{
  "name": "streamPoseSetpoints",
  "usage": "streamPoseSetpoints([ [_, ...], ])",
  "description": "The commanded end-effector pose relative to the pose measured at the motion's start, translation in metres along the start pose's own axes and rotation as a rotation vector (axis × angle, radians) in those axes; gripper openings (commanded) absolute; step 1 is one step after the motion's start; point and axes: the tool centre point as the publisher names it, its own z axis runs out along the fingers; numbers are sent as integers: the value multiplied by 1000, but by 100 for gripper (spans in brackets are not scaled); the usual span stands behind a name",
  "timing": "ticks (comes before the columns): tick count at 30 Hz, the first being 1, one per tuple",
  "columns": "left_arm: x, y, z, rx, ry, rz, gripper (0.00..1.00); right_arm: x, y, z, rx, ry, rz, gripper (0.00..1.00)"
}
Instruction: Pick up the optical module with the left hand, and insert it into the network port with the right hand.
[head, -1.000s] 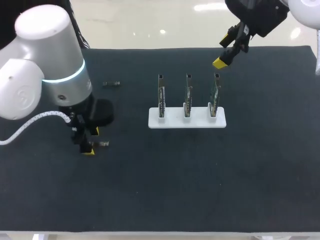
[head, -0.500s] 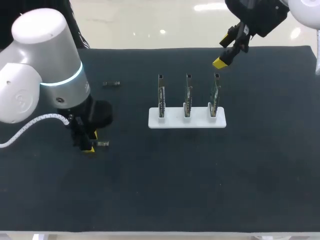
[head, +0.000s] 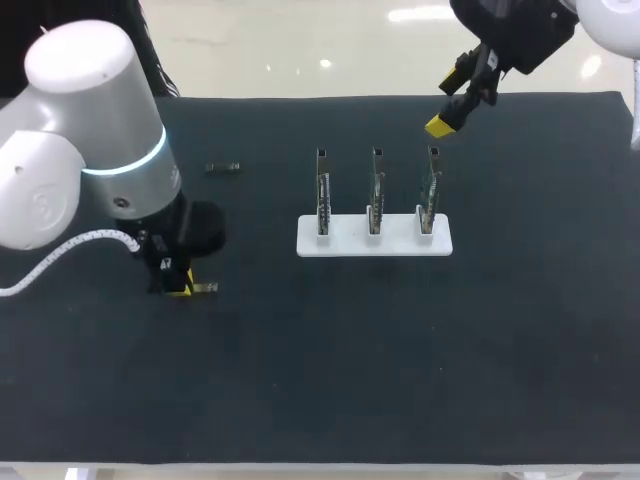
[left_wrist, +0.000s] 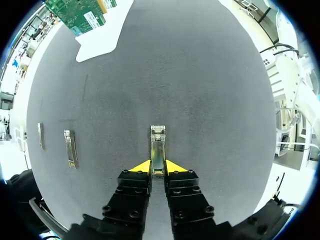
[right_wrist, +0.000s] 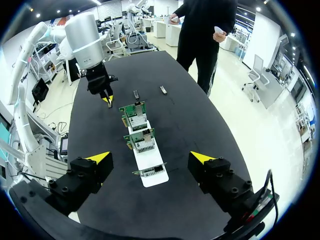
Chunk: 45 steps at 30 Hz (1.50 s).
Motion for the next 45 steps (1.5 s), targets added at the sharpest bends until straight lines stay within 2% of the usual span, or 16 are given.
streamPoseSetpoints([
  [1, -1, 2, -1, -9, -11, -6, 0, 0, 1, 0, 4, 1, 2, 100],
  [7, -2, 4, -27, 18, -83, -30, 0, 0, 1, 0, 4, 1, 2, 100],
  [12, -6, 4, -54, 5, -245, -34, 0, 0, 1, 0, 4, 1, 2, 100],
  [19, -13, 5, -85, -9, -429, -39, 0, 0, 1, 0, 4, 1, 2, 100],
  [30, -14, 10, -116, -34, -811, -26, 0, 0, 1, 0, 4, 1, 2, 100],
  [33, -16, 11, -125, -11, -897, -25, 0, 0, 1, 0, 4, 1, 2, 100],
  [39, -18, 13, -141, 25, -1131, -5, 0, 0, 1, 0, 4, 1, 2, 100],
  [40, -19, 13, -143, 33, -1150, 4, 0, 0, 1, 0, 4, 1, 2, 100],
  [45, -19, 13, -143, 33, -1150, 4, 0, 0, 1, 0, 4, 1, 2, 100],
])
